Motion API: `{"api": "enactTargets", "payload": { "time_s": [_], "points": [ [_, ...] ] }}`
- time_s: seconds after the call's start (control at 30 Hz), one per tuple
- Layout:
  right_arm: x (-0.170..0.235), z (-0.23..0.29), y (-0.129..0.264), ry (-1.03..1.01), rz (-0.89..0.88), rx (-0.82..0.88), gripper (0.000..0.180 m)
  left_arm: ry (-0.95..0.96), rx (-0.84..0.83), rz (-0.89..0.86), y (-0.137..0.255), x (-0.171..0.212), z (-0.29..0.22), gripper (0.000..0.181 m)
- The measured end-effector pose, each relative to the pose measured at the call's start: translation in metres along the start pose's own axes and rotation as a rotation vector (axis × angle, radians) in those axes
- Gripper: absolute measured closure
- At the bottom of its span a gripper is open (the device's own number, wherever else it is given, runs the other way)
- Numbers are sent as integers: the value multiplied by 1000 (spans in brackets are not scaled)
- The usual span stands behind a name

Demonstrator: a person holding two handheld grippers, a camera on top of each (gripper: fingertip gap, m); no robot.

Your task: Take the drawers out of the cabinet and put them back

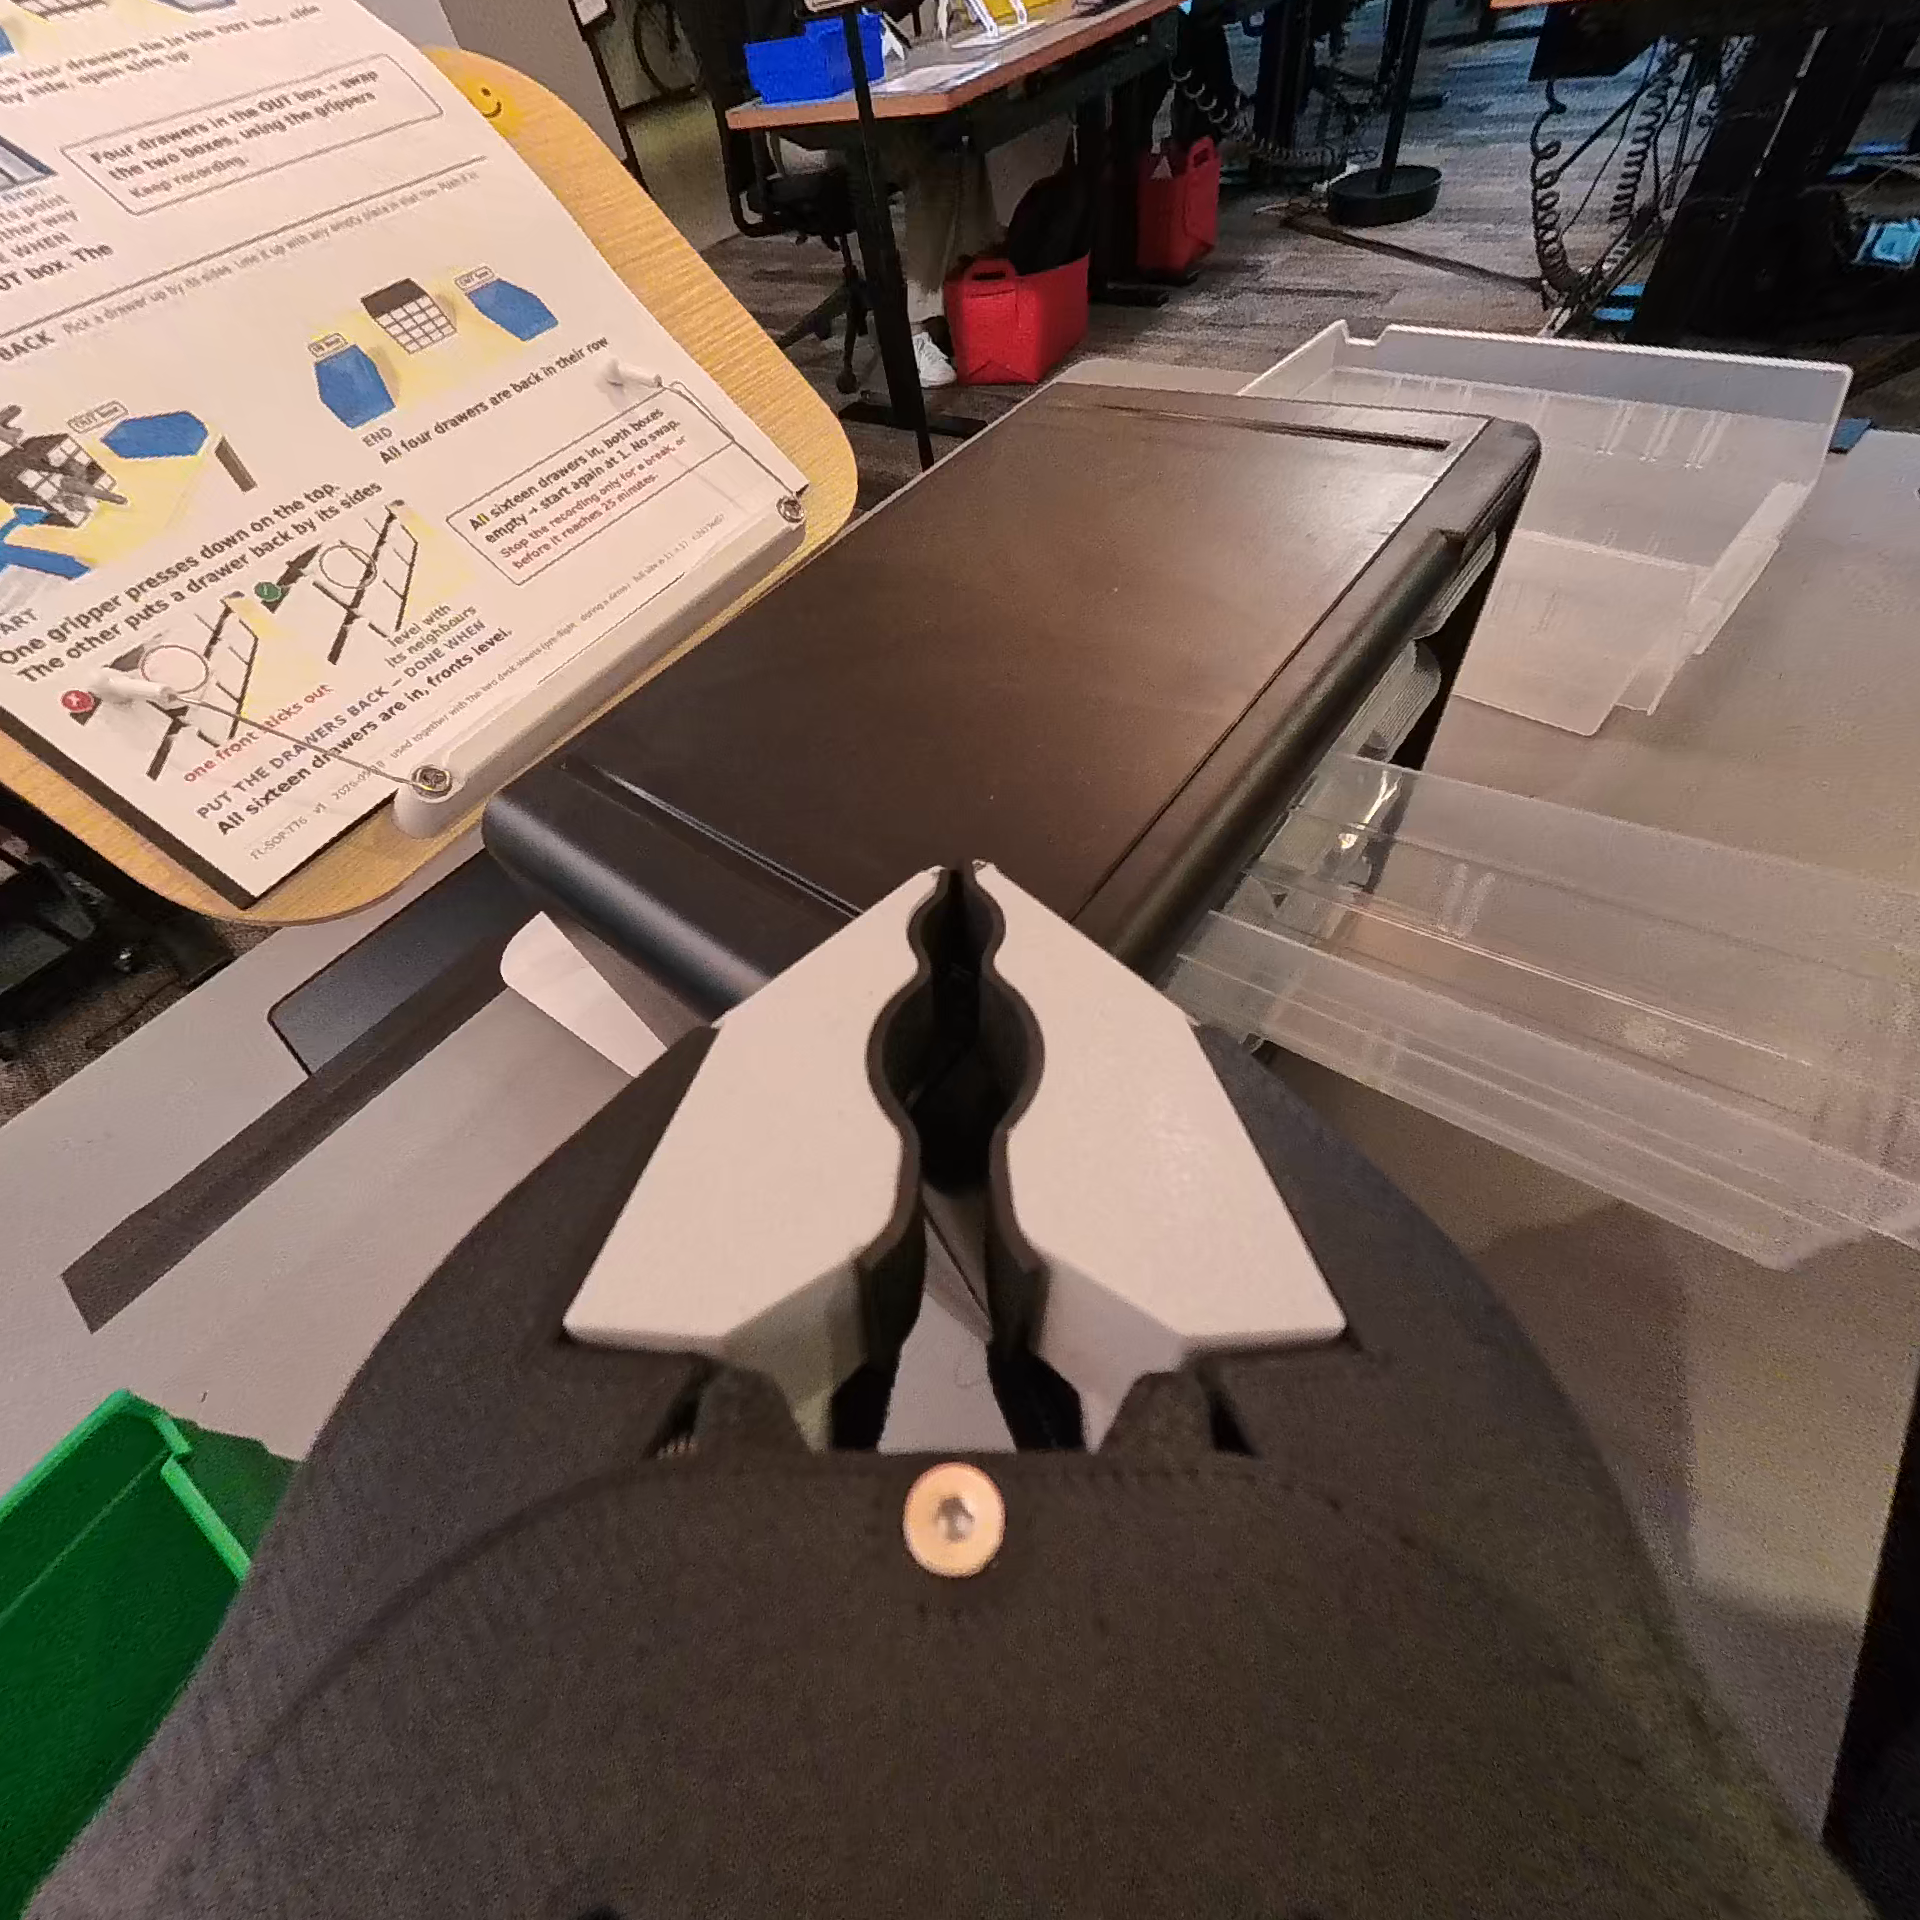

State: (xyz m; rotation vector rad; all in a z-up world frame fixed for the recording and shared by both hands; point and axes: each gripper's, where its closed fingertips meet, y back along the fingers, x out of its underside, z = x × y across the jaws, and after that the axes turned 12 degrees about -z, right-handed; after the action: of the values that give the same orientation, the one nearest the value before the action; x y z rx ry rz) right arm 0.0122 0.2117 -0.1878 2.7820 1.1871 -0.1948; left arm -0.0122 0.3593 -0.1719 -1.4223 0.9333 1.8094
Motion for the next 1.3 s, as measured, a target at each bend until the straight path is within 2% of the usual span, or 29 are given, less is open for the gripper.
{"api": "enactTargets", "payload": {
  "time_s": [0.03,0.27,0.5,0.6,0.83,1.03,1.1,1.17,1.3],
  "points": [
    [-4,1,2,0,-8,1,169,0,0,0,0,0,0,181],
    [-15,-5,20,-62,-35,12,180,-1,1,1,0,0,0,181],
    [20,18,24,-149,-4,-41,179,-2,1,1,0,0,0,181],
    [40,31,24,-90,22,-48,179,-4,0,1,0,0,0,181],
    [48,82,48,-107,12,-246,174,-1,0,0,0,0,0,181],
    [77,132,105,-252,153,-584,167,7,2,-5,0,0,0,181],
    [93,139,121,-332,233,-638,160,8,1,-5,-1,0,0,181],
    [97,136,127,-513,275,-658,142,6,0,-4,0,0,0,181],
    [91,125,103,-885,352,-631,104,3,-3,-2,0,0,0,181]
  ]
}}
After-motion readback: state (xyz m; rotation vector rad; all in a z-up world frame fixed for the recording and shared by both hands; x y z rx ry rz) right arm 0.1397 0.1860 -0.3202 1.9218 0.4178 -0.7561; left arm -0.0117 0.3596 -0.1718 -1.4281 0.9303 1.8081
